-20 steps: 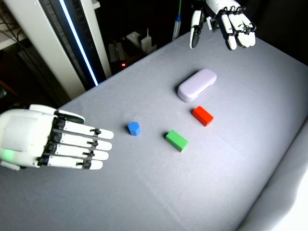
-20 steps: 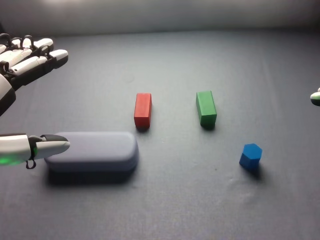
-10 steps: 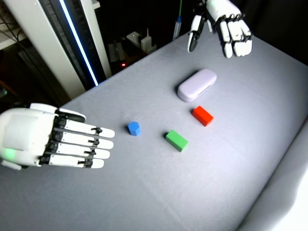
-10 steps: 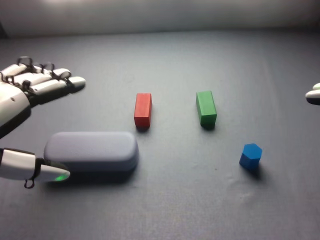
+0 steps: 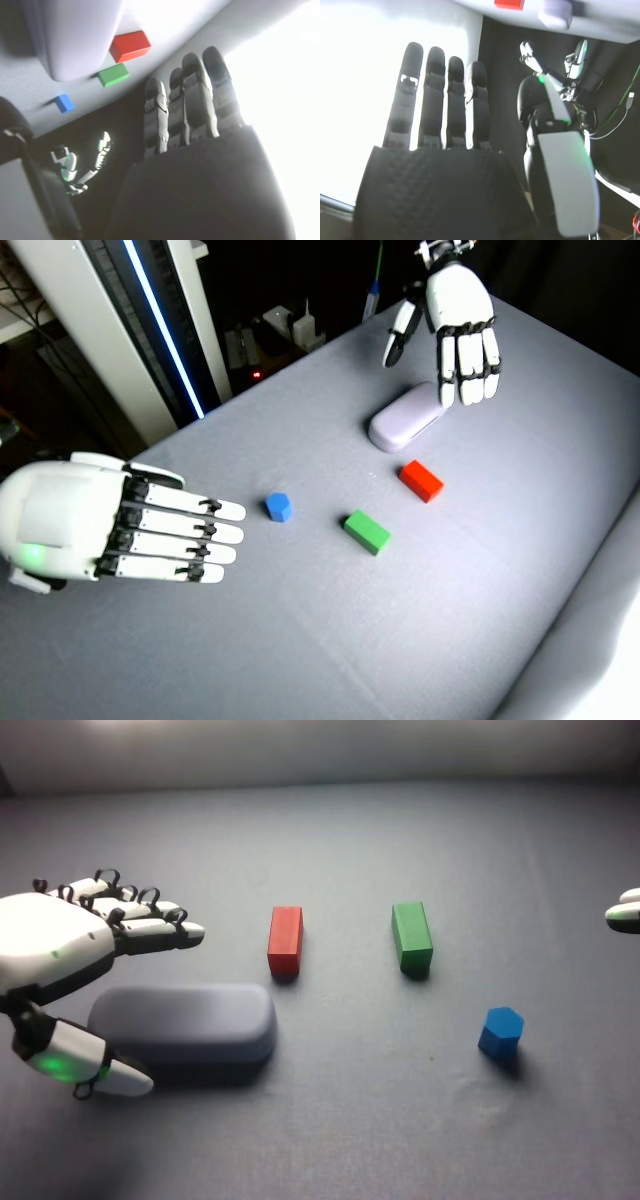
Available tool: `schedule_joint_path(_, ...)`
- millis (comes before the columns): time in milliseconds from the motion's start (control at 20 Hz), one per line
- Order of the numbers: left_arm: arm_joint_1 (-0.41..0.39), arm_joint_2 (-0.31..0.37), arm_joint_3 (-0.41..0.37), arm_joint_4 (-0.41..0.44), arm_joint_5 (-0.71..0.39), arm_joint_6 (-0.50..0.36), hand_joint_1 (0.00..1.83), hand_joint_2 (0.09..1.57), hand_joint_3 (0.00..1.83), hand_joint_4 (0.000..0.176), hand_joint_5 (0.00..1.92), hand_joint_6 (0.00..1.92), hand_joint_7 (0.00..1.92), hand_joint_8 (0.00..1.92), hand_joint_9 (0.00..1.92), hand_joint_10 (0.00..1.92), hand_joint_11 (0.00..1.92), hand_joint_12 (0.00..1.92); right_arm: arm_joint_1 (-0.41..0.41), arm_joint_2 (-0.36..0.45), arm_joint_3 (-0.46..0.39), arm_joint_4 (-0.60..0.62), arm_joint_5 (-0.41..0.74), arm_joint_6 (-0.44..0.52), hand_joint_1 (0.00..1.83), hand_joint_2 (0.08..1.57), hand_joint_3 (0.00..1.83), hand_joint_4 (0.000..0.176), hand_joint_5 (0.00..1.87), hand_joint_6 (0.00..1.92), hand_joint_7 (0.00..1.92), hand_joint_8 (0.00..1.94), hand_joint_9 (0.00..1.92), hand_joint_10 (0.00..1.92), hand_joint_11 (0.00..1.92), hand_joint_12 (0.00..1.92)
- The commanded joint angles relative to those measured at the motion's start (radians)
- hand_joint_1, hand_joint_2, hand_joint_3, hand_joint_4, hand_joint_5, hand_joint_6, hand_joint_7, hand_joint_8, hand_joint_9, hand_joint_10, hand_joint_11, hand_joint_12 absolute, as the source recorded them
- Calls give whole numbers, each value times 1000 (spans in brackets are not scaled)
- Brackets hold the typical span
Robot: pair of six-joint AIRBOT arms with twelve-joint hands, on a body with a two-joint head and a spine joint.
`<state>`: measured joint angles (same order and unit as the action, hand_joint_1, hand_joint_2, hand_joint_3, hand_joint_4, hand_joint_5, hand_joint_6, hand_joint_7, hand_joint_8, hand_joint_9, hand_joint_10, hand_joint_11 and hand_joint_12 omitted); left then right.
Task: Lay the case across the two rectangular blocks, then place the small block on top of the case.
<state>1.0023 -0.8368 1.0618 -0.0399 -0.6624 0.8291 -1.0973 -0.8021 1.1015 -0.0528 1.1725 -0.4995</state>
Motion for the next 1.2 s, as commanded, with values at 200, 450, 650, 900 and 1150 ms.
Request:
schedule_joint_path(200, -42, -52, 50, 23, 32, -2, 828, 840, 1, 44, 335, 0, 410, 4, 437, 13, 15, 896, 11, 3, 5, 28, 113, 6, 608, 1312, 1, 0, 470, 1, 447, 1, 461, 0, 192, 719)
schedule_joint_path(450, -68, -102, 93, 15, 89, 7, 951, 925, 1, 0, 576, 10, 779, 23, 892, 76, 545, 1114, 11, 3, 5, 28, 113, 6, 605, 1319, 2, 0, 476, 1, 450, 1, 467, 2, 203, 729)
schedule_joint_path(650, -83, -127, 109, 14, 117, 32, 1267, 1080, 5, 0, 929, 847, 1132, 861, 1260, 313, 971, 1269, 11, 2, 5, 28, 113, 6, 622, 1316, 0, 0, 479, 1, 451, 2, 472, 4, 205, 745)
schedule_joint_path(900, -83, -140, 111, -34, 87, 56, 1365, 1072, 6, 0, 950, 943, 1114, 758, 1059, 944, 886, 1051, 10, 2, 5, 28, 113, 6, 580, 1315, 1, 0, 477, 0, 455, 0, 477, 1, 199, 752)
schedule_joint_path(1150, -112, -94, 77, -46, -49, 42, 1272, 1044, 0, 0, 1067, 754, 1217, 704, 1184, 419, 890, 1124, 9, 0, 6, 28, 113, 6, 575, 1323, 2, 0, 480, 1, 462, 2, 482, 2, 206, 758)
